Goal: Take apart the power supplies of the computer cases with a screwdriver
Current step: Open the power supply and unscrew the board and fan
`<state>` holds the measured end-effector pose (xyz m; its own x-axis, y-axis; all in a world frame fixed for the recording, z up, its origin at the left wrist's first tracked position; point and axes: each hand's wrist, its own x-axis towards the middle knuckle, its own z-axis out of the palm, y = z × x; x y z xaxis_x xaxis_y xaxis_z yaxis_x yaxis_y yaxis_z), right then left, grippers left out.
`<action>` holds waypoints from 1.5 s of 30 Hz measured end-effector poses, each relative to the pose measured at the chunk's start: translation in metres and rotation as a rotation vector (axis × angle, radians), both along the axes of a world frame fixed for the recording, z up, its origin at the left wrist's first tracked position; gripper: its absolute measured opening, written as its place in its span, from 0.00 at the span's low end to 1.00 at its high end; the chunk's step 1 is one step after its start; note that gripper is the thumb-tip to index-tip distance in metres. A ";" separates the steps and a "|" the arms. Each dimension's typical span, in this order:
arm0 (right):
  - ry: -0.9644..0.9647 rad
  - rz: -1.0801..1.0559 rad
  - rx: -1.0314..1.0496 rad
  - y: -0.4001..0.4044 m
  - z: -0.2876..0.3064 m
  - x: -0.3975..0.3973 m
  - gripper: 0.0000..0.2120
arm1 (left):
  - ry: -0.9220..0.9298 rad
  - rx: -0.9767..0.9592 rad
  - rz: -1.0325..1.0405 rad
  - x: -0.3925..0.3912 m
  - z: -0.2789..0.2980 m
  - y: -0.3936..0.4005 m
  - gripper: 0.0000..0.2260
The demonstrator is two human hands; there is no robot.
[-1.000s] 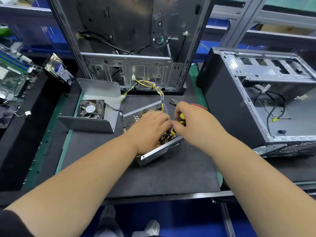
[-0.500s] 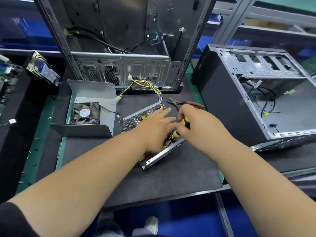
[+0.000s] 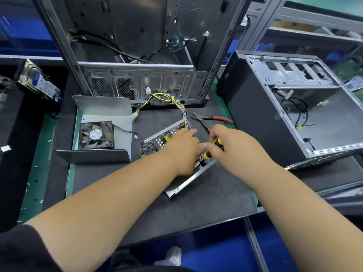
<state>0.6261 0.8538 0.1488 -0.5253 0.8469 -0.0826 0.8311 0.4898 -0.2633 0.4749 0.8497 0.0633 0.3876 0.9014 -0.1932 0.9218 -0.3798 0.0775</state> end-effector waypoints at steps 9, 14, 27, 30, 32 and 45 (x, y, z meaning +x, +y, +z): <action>0.033 0.001 -0.018 -0.003 0.003 -0.003 0.07 | -0.035 0.069 0.002 -0.001 -0.006 -0.001 0.20; -0.065 -0.013 0.021 -0.003 0.003 -0.005 0.12 | -0.031 0.048 0.000 -0.002 -0.007 -0.001 0.23; -0.057 -0.017 0.044 -0.007 0.008 -0.009 0.12 | -0.028 0.079 -0.009 -0.001 -0.009 -0.001 0.22; -0.062 -0.022 0.022 -0.005 0.007 -0.010 0.10 | -0.027 0.088 -0.010 -0.002 -0.009 -0.001 0.23; -0.034 -0.033 -0.010 -0.006 0.007 -0.010 0.09 | -0.034 0.090 -0.012 -0.002 -0.009 -0.002 0.23; 0.131 -0.087 -0.076 -0.012 0.018 -0.007 0.09 | -0.058 0.083 -0.065 -0.007 -0.008 0.000 0.30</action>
